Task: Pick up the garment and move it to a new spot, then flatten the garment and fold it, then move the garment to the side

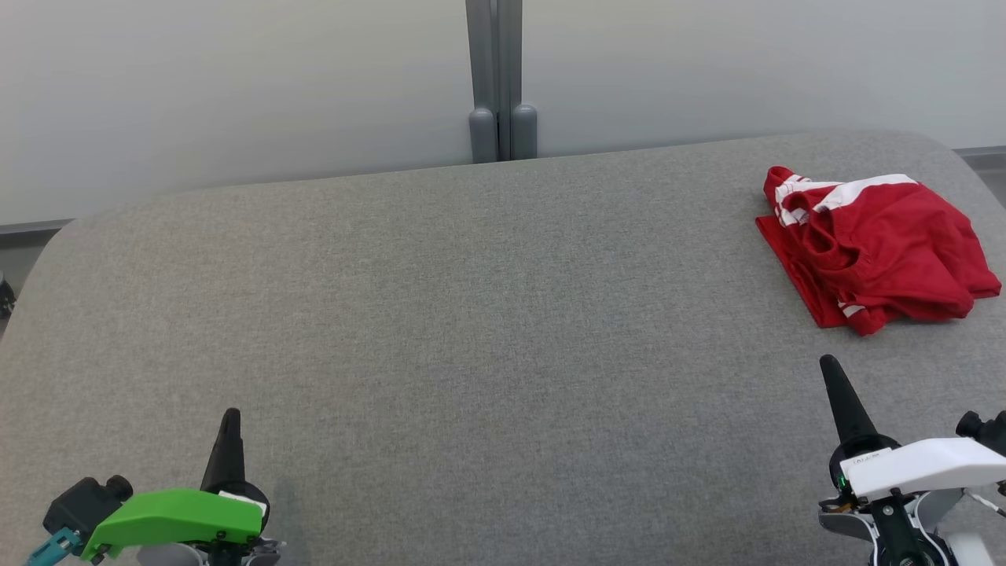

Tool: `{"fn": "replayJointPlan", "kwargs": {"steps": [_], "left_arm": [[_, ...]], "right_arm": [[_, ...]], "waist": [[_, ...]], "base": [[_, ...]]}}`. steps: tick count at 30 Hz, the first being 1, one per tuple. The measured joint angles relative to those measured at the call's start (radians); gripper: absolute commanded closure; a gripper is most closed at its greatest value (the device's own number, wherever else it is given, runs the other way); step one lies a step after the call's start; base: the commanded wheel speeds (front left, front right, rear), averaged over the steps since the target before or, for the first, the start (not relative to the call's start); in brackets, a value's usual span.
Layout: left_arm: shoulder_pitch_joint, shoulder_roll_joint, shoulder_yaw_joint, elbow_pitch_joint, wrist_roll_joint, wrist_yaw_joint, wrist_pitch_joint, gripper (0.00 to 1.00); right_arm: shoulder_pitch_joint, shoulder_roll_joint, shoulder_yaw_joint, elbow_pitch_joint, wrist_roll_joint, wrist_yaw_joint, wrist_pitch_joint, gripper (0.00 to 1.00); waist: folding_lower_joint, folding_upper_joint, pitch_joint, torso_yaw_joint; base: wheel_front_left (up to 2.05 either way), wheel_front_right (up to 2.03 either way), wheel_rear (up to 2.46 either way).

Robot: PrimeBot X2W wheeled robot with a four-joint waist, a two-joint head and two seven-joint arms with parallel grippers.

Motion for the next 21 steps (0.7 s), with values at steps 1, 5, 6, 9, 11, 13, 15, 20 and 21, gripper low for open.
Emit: {"fn": "replayJointPlan", "kwargs": {"steps": [1,5,6,9,11,13,15,20,21], "left_arm": [[-0.002,-0.001,0.002,0.0,-0.01,-0.002,0.005,1.0],[-0.005,-0.003,0.012,-0.001,-0.053,-0.008,0.016,1.0],[-0.007,-0.004,0.014,-0.001,-0.063,-0.009,0.017,1.0],[-0.011,-0.006,0.021,-0.001,-0.094,-0.014,0.025,1.0],[-0.014,-0.008,0.025,-0.002,-0.111,-0.017,0.029,1.0],[-0.017,-0.009,0.028,-0.002,-0.129,-0.019,0.034,1.0],[-0.019,-0.009,0.032,-0.002,-0.149,-0.025,0.039,1.0],[-0.025,-0.012,0.041,-0.003,-0.193,-0.031,0.05,1.0],[-0.027,-0.013,0.043,-0.003,-0.2,-0.033,0.052,1.0]], "right_arm": [[-0.002,0.001,-0.001,0.003,0.011,0.0,0.003,1.0],[-0.014,0.003,-0.003,0.011,0.05,0.0,0.005,1.0],[-0.016,0.004,-0.004,0.013,0.06,0.0,0.008,1.0],[-0.019,0.006,-0.007,0.021,0.089,0.0,0.012,1.0],[-0.023,0.007,-0.008,0.025,0.106,0.0,0.014,1.0],[-0.028,0.009,-0.009,0.03,0.124,0.0,0.017,1.0],[-0.034,0.01,-0.011,0.035,0.142,-0.001,0.021,1.0],[-0.039,0.016,-0.015,0.045,0.184,-0.001,0.026,1.0],[-0.041,0.016,-0.015,0.046,0.191,-0.001,0.027,1.0]], "waist": [[0.0,0.0,0.0,0.0],[0.0,0.0,0.001,0.0],[0.0,0.0,0.001,0.001],[0.0,0.0,0.002,0.001],[0.0,0.0,0.002,0.001],[0.0,0.0,0.003,0.001],[0.0,0.0,0.003,0.001],[0.0,0.0,0.004,0.002],[0.0,0.0,0.004,0.002]], "base": [[0.0,0.0,0.0],[0.0,0.0,0.0],[0.0,0.0,0.0],[0.0,0.0,0.0],[0.0,0.0,0.0],[0.0,0.0,0.0],[0.0,0.0,0.0],[0.0,0.0,0.0],[0.0,0.0,0.0]]}}
